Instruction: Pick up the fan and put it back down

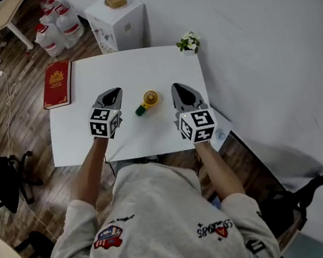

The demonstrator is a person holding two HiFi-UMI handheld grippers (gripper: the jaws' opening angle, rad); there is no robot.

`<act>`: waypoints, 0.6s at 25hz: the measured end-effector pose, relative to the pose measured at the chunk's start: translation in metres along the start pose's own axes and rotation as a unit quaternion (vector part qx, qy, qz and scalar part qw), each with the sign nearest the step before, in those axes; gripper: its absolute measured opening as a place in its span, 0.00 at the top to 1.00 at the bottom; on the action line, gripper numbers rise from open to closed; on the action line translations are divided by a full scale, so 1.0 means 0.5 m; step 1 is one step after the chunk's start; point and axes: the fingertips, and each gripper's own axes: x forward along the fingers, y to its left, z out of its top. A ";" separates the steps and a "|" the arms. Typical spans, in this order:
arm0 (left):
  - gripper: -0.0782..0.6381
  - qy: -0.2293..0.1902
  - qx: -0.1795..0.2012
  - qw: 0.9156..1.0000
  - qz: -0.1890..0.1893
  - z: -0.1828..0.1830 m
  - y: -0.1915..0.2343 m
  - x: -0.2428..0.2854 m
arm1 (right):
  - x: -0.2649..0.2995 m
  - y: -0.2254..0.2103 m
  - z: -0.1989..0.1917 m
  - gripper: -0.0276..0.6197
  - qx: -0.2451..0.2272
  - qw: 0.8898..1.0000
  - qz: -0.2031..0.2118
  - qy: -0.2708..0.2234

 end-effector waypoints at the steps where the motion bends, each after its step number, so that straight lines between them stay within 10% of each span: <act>1: 0.88 -0.016 0.004 1.000 0.005 0.027 0.002 -0.013 | -0.001 0.002 0.011 0.97 -0.001 1.000 0.002 -0.007; 15: 0.88 -0.137 0.031 0.989 0.051 0.203 0.002 -0.166 | -0.041 0.022 0.109 0.97 -0.035 0.995 0.025 -0.085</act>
